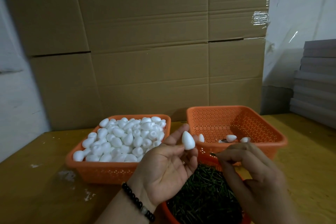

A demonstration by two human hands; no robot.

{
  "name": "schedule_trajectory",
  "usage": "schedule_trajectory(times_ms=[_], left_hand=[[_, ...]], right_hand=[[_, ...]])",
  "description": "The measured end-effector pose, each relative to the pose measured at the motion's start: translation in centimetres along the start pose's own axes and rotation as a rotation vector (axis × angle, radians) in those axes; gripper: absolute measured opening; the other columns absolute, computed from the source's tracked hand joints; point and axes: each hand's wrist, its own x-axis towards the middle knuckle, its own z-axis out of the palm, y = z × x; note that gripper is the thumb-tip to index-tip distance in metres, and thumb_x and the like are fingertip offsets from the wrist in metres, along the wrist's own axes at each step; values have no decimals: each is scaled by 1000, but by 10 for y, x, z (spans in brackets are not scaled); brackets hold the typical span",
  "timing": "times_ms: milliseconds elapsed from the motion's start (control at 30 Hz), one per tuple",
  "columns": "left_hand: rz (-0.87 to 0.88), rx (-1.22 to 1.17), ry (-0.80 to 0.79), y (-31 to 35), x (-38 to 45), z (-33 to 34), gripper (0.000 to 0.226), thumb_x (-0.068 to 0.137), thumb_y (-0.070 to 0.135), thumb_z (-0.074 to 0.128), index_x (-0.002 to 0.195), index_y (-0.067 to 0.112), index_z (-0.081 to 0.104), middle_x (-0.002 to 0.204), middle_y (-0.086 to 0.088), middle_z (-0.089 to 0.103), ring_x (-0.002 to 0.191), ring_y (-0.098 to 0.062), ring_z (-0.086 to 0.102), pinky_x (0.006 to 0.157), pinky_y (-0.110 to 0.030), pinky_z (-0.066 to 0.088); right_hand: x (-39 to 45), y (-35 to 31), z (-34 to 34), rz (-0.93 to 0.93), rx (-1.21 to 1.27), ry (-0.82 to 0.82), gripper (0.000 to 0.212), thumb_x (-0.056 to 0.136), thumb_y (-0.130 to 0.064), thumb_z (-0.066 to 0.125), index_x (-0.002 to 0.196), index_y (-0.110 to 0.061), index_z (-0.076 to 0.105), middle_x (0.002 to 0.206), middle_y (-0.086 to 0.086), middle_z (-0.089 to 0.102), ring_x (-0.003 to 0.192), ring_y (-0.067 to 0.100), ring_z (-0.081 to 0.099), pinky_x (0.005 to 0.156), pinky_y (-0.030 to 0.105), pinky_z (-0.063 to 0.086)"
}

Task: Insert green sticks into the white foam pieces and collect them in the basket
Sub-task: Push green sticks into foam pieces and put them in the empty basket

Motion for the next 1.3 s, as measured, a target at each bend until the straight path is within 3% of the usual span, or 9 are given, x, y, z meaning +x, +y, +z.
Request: schedule_trajectory(times_ms=[200,367,500,667,900,1000,1133,1300], left_hand=[[114,182,-49,-7,-2,4,40,76,-6,55,108,9,72,100,-9,69,79,-18,63,68,-29,55],[208,314,13,-11,-4,8,43,72,-5,61,112,6,68,94,-4,71,79,-13,64,69,-25,53],[313,555,120,-13,-6,10,39,81,-16,58,103,13,70,92,3,74,79,-5,65,69,-21,51],[496,914,243,-16,-7,7,39,76,-8,71,94,27,73,90,11,73,84,-2,65,76,-23,54],[534,1045,287,-18,-6,7,37,77,-6,70,92,29,70,91,21,71,85,1,65,74,-18,53],[539,1104,314,-18,-5,6,39,78,-6,68,90,31,70,92,15,71,88,-1,64,74,-19,53],[485,1059,293,-18,-6,7,40,79,-6,68,89,33,70,92,12,71,89,-3,65,79,-25,55],[296,635,158,-16,-8,12,31,82,-12,62,100,14,66,106,-4,72,92,-15,67,77,-28,54]], right_hand=[[1,-5,0,15,-17,16,15,83,-23,62,85,-11,70,90,-8,65,88,-2,60,78,7,41],[0,-6,1,12,-27,22,18,83,-26,63,83,-11,72,91,-7,68,91,-4,62,80,7,43],[-1,-6,1,4,-21,19,19,84,-27,63,82,-10,72,90,-4,68,95,-3,61,82,9,43],[0,-7,1,-13,-35,19,17,84,-22,60,82,-9,70,88,-3,66,90,-1,60,79,9,43],[-1,-4,2,-22,-68,7,16,83,-18,58,85,-9,71,92,-4,65,93,-3,59,81,7,41],[-2,-2,2,-25,-72,8,15,83,-18,59,86,-10,71,92,-3,65,94,-2,60,82,7,41],[-2,-1,2,-23,-65,2,15,84,-19,59,85,-10,71,92,-4,65,92,-2,61,81,9,43],[-3,1,3,9,-47,28,16,82,-21,61,84,-9,72,93,-8,67,91,-4,61,79,8,44]])
